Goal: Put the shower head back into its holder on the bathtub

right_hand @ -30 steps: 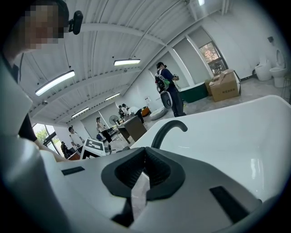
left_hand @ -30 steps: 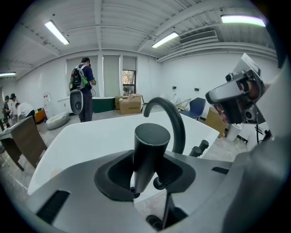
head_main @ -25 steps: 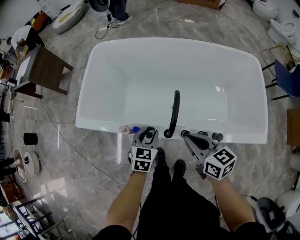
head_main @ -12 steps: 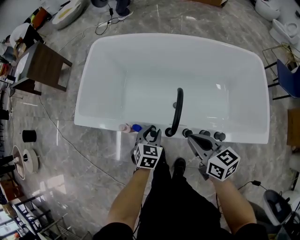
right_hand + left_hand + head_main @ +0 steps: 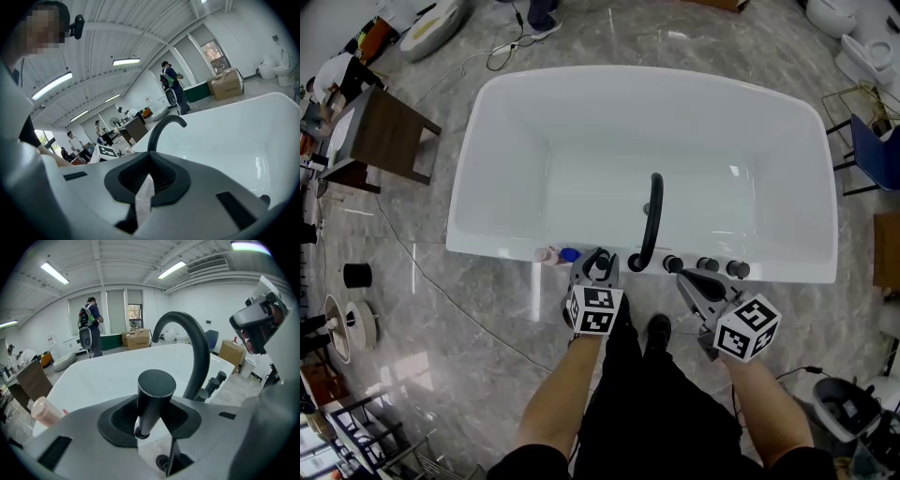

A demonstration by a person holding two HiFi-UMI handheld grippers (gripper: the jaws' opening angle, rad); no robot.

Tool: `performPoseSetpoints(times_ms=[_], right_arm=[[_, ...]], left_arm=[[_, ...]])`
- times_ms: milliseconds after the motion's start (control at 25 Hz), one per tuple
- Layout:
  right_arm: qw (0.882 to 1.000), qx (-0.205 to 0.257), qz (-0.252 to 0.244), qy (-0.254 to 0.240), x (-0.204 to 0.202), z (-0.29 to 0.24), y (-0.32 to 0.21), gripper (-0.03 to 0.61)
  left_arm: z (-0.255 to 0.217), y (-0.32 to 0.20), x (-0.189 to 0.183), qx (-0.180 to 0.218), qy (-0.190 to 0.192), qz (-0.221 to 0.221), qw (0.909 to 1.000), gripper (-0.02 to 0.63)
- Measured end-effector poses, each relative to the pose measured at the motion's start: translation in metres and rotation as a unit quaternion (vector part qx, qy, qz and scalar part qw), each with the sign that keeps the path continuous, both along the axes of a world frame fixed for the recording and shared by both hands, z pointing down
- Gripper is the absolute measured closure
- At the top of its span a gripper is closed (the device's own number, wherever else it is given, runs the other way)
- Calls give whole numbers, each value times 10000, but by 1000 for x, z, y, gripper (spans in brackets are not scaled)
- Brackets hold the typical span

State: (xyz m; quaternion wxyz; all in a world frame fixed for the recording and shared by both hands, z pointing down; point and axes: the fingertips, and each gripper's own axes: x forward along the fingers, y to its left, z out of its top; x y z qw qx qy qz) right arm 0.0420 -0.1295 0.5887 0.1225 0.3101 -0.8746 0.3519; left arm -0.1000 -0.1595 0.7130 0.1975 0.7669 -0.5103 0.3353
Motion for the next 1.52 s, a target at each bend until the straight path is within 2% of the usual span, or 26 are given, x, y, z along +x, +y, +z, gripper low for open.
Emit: performPoseSetpoints(times_ms=[280,520,680,1080,1520], right_arm=[[10000,-25,25,16,8,-4,0,563],[10000,-69,58,9,8,-5,0,562],[10000,-77,48,14,11,-2,4,563],[9999,-96,43,43,14,1,8,563],[9998,-190,37,27,12,2,10,561]], left_arm=[[5,-2,-2,-82,-274,-36,9996,465],[2,-5,-5,-6,-340,21,9994,465],[4,-5,-10,83,-445,-149,9989,465],[29,11,-13,-404,-172,-392,9983,463],[28,1,-5,-535,118,-311,9980,440]])
